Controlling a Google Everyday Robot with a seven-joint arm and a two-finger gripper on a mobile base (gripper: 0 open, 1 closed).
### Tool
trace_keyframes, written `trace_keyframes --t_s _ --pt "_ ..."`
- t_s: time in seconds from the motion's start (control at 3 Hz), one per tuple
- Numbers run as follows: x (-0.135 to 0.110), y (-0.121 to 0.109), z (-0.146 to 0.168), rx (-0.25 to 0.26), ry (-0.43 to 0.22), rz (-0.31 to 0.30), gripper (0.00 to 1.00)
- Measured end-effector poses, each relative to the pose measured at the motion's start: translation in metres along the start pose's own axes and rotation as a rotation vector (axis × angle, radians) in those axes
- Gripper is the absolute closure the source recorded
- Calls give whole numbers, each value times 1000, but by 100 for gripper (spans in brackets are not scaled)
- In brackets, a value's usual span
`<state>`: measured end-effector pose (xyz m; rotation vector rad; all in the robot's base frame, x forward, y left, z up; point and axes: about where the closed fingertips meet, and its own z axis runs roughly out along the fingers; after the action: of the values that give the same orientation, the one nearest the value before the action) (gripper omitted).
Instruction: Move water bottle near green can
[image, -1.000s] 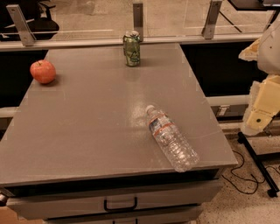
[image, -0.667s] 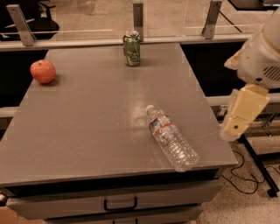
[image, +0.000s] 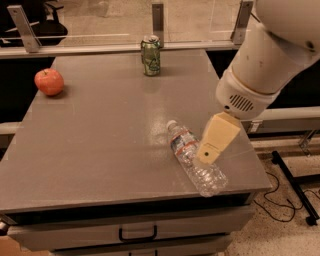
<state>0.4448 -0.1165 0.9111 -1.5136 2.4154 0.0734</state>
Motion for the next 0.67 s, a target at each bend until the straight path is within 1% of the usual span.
trace_keyframes --t_s 0.33,0.67 --pt "-12 13 25 -13 28 96 0" --pt "-12 22 49 -4 70 182 0"
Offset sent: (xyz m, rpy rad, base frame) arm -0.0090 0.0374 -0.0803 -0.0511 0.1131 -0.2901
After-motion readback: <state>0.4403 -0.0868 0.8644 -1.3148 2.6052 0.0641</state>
